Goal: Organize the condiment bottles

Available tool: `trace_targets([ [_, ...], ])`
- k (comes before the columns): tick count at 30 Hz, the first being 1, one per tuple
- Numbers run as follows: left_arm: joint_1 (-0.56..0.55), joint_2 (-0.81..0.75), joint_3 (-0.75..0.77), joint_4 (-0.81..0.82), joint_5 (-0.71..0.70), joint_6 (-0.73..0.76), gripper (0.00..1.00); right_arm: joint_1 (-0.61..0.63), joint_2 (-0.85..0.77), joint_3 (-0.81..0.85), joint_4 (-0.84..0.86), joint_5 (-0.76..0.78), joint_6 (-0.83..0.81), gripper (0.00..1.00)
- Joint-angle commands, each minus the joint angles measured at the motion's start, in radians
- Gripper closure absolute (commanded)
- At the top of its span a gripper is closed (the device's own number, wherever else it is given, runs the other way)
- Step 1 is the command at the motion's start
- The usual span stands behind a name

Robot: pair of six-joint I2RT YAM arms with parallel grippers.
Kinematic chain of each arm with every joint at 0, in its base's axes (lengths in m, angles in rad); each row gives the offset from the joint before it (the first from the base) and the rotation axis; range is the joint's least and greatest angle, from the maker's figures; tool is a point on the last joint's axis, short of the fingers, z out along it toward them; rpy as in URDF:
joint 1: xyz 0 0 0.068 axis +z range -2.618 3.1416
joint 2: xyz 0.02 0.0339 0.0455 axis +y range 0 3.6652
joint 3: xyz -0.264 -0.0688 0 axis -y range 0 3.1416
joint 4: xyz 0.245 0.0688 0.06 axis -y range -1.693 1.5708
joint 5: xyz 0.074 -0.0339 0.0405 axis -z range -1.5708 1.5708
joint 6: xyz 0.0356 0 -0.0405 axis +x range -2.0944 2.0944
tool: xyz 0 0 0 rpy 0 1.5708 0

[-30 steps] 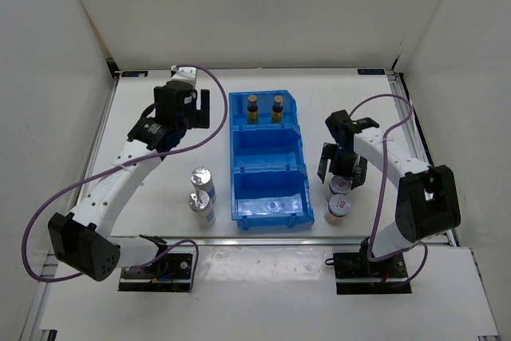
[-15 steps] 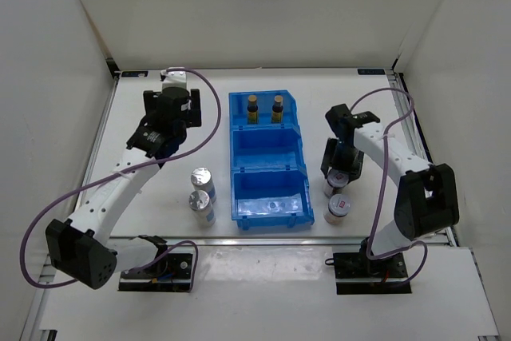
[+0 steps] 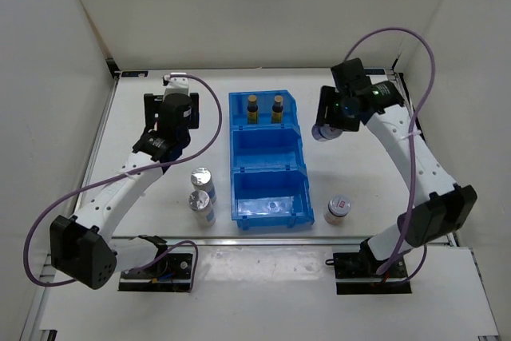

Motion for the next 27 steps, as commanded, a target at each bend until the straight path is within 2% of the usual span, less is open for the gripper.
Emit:
trace_targets([
  [1,0.001,-0.048,-0.040,0.082,-0.033,0.035,0.00,0.061,0.084,0.100,0.059,-0.056,-0.052,1.00],
  [5,-0.010,-0.039,-0.069,0.094,-0.039,0.044,0.00,0.142,0.195,0.172,0.037,-0.068,-0.043,1.00],
  [7,-0.071,-0.030,-0.078,0.126,-0.097,0.092,0.00,0.166,0.229,0.195,0.022,-0.030,-0.033,1.00],
  [12,-0.142,-0.105,-0.123,0.171,-0.089,0.130,0.00,0.190,0.322,0.195,0.022,-0.030,-0.023,1.00],
  [16,-0.154,-0.123,-0.132,0.162,-0.052,0.053,0.00,0.199,0.386,0.171,0.033,-0.030,0.013,1.00],
  [21,-0.154,-0.073,-0.094,0.097,-0.041,-0.016,0.00,0.221,0.449,0.172,0.065,-0.077,0.056,1.00],
  [22,-0.154,-0.064,-0.083,0.067,-0.041,-0.035,0.00,0.233,0.473,0.172,0.065,-0.077,0.080,0.98],
  [23,-0.154,-0.063,-0.074,0.054,-0.052,-0.052,0.00,0.242,0.484,0.187,0.065,-0.062,0.094,0.91],
  [25,-0.154,-0.025,-0.008,-0.017,-0.052,-0.144,0.00,0.256,0.519,0.197,0.065,-0.062,0.118,0.82],
  [27,-0.113,-0.002,0.024,-0.099,0.023,-0.187,0.00,0.290,0.565,0.209,0.065,-0.053,0.157,0.75],
])
